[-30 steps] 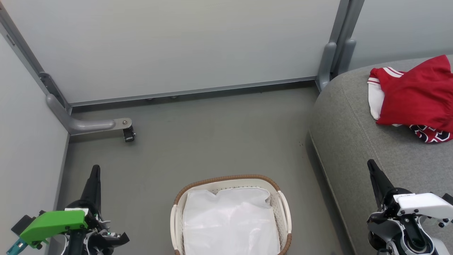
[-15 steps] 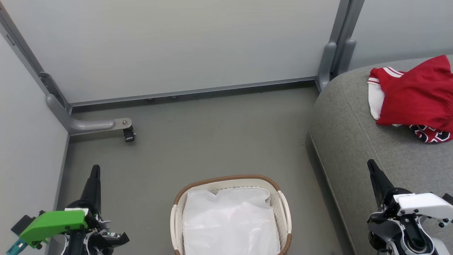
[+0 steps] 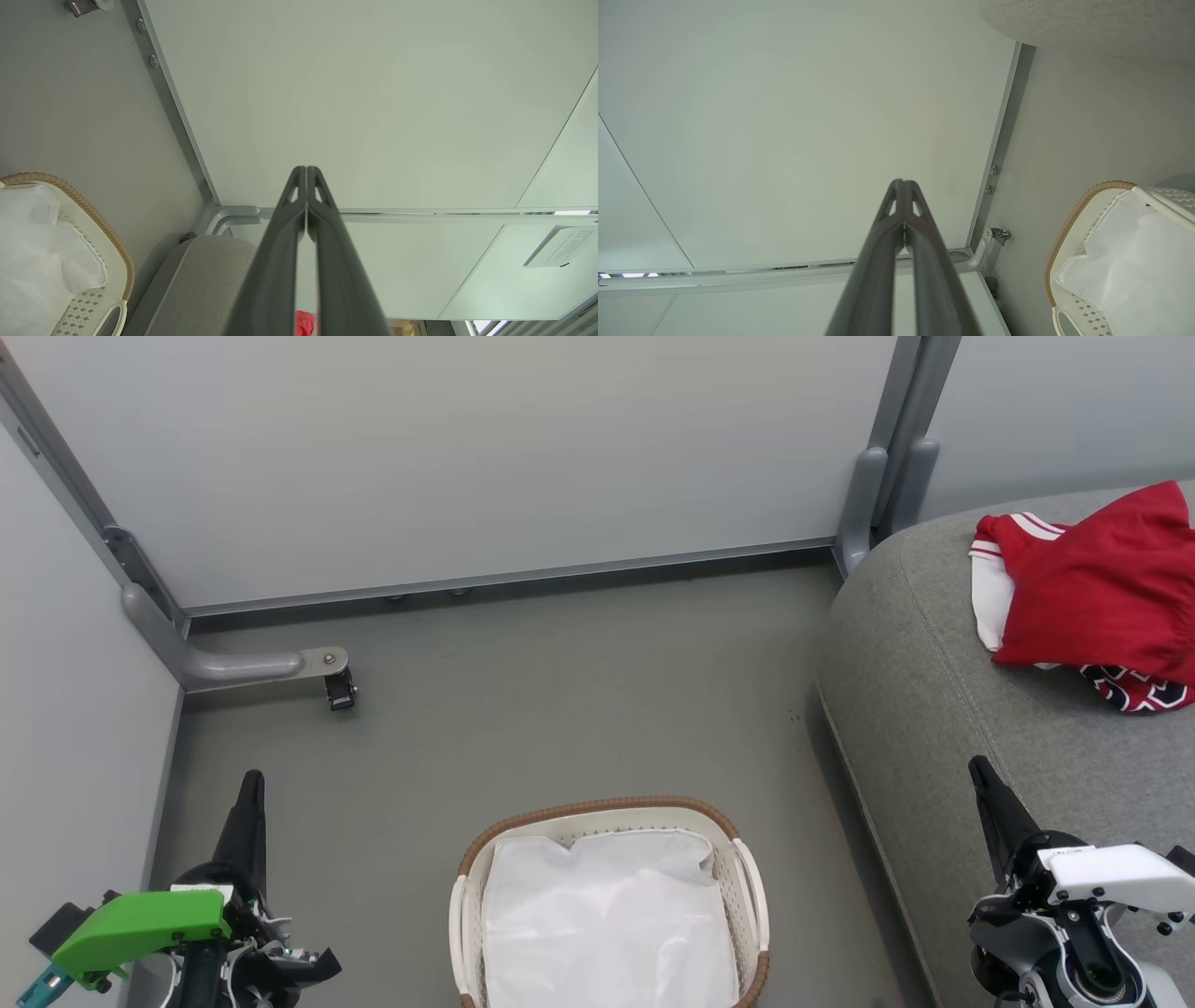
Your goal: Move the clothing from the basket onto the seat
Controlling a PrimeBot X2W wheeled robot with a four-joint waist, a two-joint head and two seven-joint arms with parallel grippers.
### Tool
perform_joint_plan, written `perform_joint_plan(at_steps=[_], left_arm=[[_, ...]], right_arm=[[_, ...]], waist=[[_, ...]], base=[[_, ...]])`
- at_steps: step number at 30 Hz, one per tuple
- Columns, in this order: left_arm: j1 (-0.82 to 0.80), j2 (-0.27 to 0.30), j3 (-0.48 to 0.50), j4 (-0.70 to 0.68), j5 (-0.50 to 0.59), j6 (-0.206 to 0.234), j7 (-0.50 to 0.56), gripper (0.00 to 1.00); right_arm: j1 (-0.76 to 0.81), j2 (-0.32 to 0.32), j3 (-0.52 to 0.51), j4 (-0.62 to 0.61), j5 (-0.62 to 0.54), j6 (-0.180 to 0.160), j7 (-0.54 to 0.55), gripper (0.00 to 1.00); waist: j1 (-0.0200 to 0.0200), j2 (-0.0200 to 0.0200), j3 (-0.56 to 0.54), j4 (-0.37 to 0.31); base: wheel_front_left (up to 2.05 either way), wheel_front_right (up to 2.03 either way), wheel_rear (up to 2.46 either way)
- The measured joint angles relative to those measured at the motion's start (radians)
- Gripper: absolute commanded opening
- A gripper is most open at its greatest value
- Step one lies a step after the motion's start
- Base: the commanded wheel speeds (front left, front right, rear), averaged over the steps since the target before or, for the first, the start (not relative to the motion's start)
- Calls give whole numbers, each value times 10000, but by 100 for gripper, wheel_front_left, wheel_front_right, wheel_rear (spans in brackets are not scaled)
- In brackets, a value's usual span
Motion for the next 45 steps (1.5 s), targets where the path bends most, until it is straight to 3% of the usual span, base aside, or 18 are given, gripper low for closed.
perform_joint_plan(at_steps=[45], left_arm=[[0, 0, 0, -2, -2, 0, 0, 0]], right_arm=[[0, 0, 0, -2, 2, 0, 0, 0]], waist=[[0, 0, 0, 0]], base=[[0, 0, 0]])
